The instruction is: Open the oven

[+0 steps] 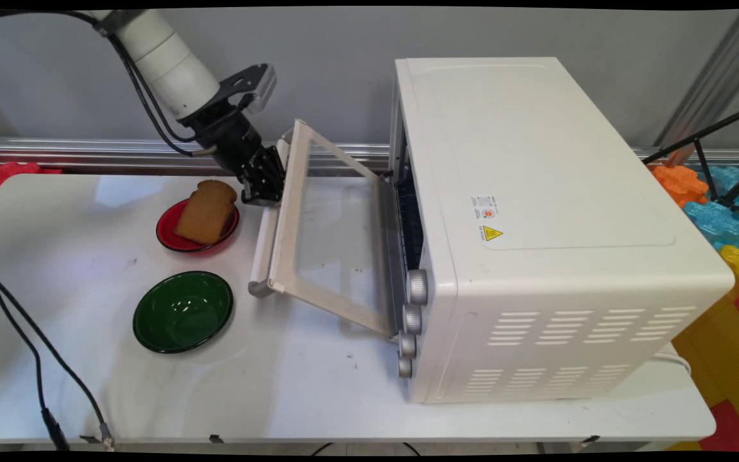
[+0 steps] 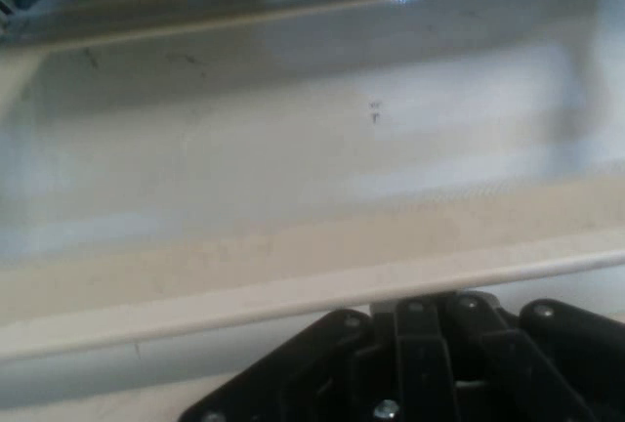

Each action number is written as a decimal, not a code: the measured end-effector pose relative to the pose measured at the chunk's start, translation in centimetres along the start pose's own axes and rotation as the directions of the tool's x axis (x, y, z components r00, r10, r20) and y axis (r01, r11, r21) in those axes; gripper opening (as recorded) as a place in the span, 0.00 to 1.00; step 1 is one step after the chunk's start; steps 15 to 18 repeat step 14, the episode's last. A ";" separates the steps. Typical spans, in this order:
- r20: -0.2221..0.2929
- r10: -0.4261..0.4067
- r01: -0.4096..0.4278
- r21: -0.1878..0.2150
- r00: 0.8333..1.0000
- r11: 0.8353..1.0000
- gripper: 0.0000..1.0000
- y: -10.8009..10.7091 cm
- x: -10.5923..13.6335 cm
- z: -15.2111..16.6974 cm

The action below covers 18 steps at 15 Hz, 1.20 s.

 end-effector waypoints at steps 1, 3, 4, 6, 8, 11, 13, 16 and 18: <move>0.004 0.004 -0.004 -0.002 1.000 1.000 0.00 0.0 -0.3 0.2; 0.012 0.011 -0.011 -0.006 1.000 1.000 0.00 -0.1 -0.8 0.4; 0.016 0.014 -0.014 -0.008 1.000 1.000 0.00 -0.1 -1.1 0.5; 0.022 0.016 -0.016 -0.011 1.000 1.000 0.00 0.0 -1.5 0.6; 0.030 0.020 -0.020 -0.016 0.999 1.000 0.00 0.0 -1.9 0.6; 0.042 0.025 -0.024 -0.023 0.999 0.999 0.00 0.1 -2.6 0.5; 0.051 0.026 -0.025 -0.025 0.998 0.999 0.00 0.2 -3.0 0.4; 0.056 0.027 -0.025 -0.026 0.998 0.999 0.00 0.2 -3.3 0.3; 0.056 0.027 -0.025 -0.026 0.998 0.999 0.00 0.2 -3.3 0.3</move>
